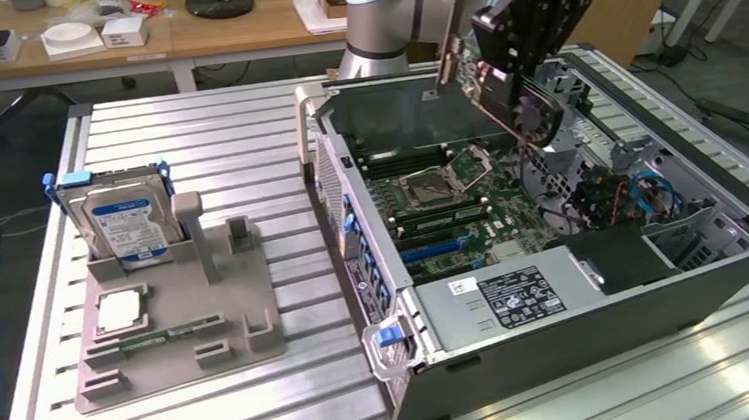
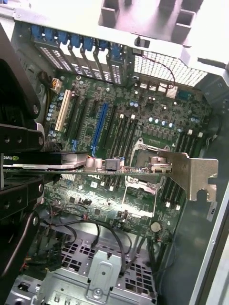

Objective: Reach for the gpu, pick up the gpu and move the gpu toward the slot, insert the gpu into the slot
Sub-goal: 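Insert the gpu into the slot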

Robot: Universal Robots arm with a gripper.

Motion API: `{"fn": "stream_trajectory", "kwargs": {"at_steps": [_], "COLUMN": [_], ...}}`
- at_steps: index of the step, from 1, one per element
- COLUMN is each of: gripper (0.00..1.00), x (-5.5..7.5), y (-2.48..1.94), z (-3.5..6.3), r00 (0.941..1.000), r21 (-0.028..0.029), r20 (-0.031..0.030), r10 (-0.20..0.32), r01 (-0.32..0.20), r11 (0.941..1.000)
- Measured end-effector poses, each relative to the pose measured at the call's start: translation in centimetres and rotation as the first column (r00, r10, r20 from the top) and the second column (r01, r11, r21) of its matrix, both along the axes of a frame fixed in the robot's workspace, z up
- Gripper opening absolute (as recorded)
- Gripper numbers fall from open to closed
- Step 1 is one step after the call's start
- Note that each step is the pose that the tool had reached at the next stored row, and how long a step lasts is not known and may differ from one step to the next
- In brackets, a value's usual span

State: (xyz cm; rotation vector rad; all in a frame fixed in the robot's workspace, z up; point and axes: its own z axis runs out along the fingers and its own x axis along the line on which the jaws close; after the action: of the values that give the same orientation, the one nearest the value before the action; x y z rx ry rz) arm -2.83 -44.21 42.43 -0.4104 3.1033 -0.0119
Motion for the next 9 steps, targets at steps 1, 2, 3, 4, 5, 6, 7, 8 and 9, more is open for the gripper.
{"fn": "stream_trajectory", "kwargs": {"at_steps": [1,2,3,4,5,6,7,8,9], "gripper": [0.26,0.26,0.26,0.26,0.26,0.26,0.26,0.26,0.26], "x": [0.00,0.00,0.00,0.00,0.00,0.00,0.01,0.01,0.00], "y": [0.00,0.00,0.00,0.00,0.00,0.00,0.00,0.00,0.00], "z": [0.00,0.00,0.00,0.00,0.00,0.00,0.00,0.00,0.00], "r00": [1.0000,0.9998,0.9997,0.9995,0.9993,0.9990,0.9987,0.9982,0.9971], "r21": [-0.0001,0.0000,0.0000,-0.0001,0.0000,0.0001,0.0001,0.0002,0.0001], "r20": [0.0000,0.0000,0.0000,0.0000,0.0000,0.0000,0.0000,0.0000,0.0000], "r10": [0.009,0.018,0.026,0.032,0.038,0.044,0.051,0.061,0.076], "r01": [-0.009,-0.018,-0.026,-0.032,-0.038,-0.044,-0.051,-0.061,-0.076], "r11": [1.0000,0.9998,0.9997,0.9995,0.9993,0.9990,0.9987,0.9982,0.9971]}}
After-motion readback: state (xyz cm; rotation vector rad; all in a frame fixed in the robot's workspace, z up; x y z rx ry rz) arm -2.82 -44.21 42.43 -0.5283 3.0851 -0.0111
